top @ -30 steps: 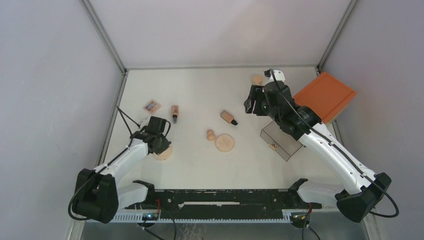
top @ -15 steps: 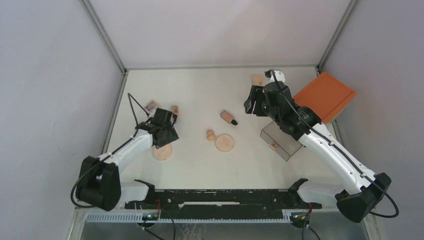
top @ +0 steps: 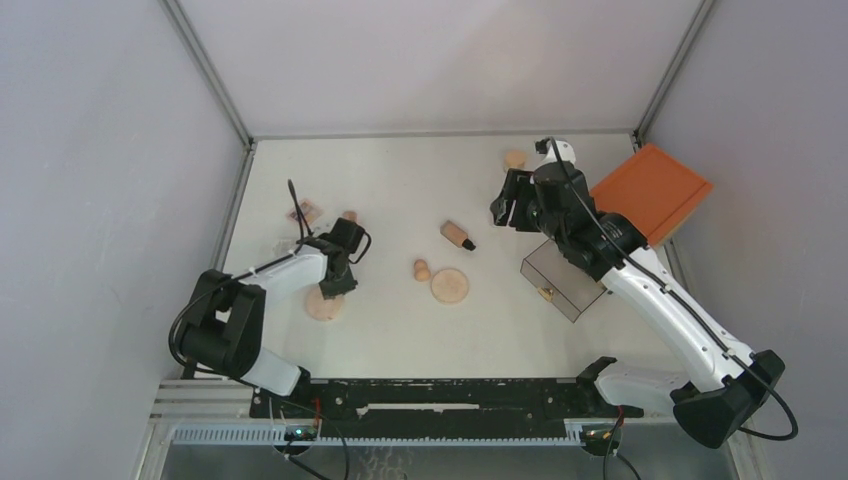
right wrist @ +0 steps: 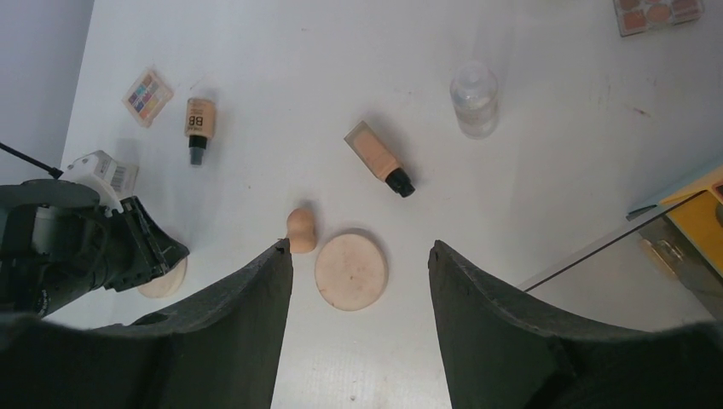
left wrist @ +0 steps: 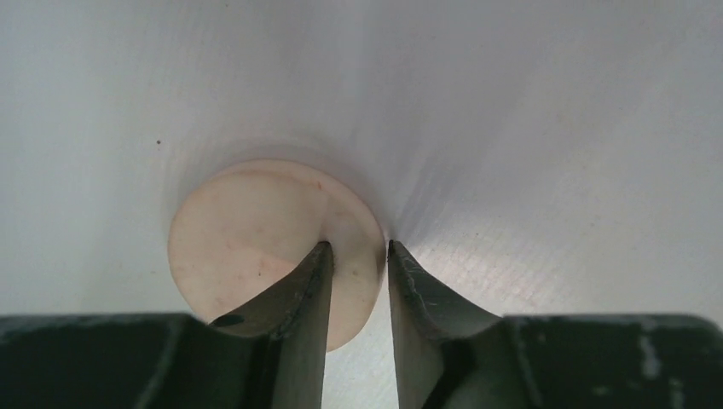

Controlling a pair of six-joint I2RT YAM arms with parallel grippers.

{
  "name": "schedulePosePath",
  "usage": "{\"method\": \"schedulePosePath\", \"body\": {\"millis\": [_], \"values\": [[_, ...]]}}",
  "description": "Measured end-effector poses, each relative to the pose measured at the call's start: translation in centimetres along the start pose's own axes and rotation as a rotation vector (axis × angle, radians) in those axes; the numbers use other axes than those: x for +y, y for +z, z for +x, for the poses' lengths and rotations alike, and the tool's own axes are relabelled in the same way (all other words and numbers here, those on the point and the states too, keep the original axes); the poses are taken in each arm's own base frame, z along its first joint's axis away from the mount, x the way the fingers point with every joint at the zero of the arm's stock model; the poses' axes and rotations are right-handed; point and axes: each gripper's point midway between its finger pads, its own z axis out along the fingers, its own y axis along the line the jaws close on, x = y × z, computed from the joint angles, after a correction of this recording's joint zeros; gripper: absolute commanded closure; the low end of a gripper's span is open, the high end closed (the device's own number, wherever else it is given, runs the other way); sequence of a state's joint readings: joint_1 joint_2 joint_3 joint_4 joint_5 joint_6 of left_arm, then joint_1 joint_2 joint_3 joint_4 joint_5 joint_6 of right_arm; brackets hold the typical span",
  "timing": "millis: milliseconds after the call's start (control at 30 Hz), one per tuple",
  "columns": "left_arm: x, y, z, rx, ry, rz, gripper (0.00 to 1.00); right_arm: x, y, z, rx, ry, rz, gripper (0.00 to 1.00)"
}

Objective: Organize the makeup
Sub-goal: Pick up the makeup tool from the center of the board.

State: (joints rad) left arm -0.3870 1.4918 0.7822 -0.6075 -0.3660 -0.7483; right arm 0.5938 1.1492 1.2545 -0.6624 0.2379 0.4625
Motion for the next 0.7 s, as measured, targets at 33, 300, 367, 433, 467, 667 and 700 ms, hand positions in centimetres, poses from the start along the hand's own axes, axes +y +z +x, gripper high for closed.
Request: {"method": "schedulePosePath", "body": {"millis": [33, 300, 367, 433, 467, 667, 700], "values": [[0.1, 0.0, 0.0, -0.003, 0.005, -0.014, 0.81, 0.0, 0.0, 0.0, 0.002, 0.002, -0.004, 0.33], [0.5, -0.2, 0.0, -0.006, 0.028, -0.036, 1.00, -0.4, 0.1, -0.2, 0.007, 0.030, -0.007, 0.33], [-0.2, -1.0, 0.1, -0.010, 0.060, 0.001, 1.00, -0.8, 0.0, -0.6, 0.003, 0.049, -0.006, 0.33], [-1.9, -2.5, -0.3, -0.036, 0.106, 0.075, 1.00, -1.9, -0.4, -1.4, -0.015, 0.082, 0.004, 0.33], [-3.2, -3.9, -0.6, -0.060, 0.137, 0.132, 1.00, -2.8, -0.7, -2.1, -0.033, 0.104, 0.017, 0.33], [-14.0, -16.4, -2.7, -0.252, 0.319, 0.598, 1.00, -7.4, -4.1, -5.3, -0.164, 0.219, 0.100, 0.34], [-16.0, -18.9, -2.5, -0.273, 0.357, 0.680, 1.00, -8.2, -4.9, -5.8, -0.190, 0.238, 0.112, 0.34]]}}
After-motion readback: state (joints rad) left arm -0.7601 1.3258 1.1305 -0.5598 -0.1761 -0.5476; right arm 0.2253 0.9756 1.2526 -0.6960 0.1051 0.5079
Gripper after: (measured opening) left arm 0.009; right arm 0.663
